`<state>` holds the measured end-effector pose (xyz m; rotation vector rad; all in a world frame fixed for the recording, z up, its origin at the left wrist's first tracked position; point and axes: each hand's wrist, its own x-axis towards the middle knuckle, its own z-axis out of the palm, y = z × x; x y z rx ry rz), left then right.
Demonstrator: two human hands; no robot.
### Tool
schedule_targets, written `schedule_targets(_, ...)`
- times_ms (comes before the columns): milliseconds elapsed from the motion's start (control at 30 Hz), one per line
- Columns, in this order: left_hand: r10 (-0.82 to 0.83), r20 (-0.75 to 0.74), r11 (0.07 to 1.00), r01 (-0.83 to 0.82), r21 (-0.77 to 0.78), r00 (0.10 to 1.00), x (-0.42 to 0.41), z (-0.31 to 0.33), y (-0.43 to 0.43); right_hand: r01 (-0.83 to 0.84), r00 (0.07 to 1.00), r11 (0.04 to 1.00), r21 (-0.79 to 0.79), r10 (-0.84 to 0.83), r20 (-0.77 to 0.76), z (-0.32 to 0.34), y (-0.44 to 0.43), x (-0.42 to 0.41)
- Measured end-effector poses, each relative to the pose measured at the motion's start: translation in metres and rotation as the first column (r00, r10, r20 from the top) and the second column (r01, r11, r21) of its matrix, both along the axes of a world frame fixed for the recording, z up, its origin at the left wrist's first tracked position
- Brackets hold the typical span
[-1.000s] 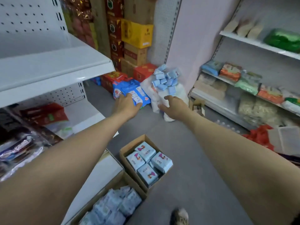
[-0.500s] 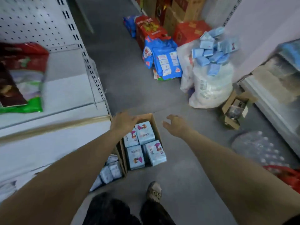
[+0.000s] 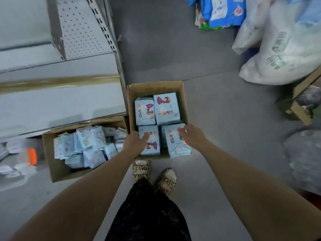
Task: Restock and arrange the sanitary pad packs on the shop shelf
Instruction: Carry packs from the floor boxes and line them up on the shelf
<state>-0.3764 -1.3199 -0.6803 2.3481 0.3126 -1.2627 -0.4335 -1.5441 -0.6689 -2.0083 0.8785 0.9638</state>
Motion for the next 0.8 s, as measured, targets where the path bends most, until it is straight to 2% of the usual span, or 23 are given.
schedule_targets(100,0.063,-0.036,0.998,-0.063,0.002,0.997,-0.008,-0.054,0.002,0.096,0.995,0.995,0.037,-0.096,0.012,-0.049,-0.003,0.005)
schedule_targets(267,0.188,-0.176,0.982,-0.186,0.028,0.966,-0.016,-0.109,-0.008,0.238,0.967,0.970,0.057,-0.242,0.075,-0.101,0.000,0.024)
schedule_targets(433,0.326,-0.194,0.944,-0.310,0.111,0.925,-0.018,-0.147,-0.013,0.300,0.945,0.951,0.069,-0.307,0.113,-0.142,-0.003,0.043)
schedule_targets(600,0.472,-0.227,0.880,-0.470,0.064,0.852,-0.021,-0.180,-0.006,0.372,0.919,0.917,0.143,-0.385,0.081,-0.164,-0.005,0.061)
schedule_targets(800,0.639,-0.268,0.749,-0.662,0.005,0.721,-0.023,-0.194,-0.001,0.381,0.916,0.905,0.188,-0.397,0.057,-0.178,-0.004,0.072)
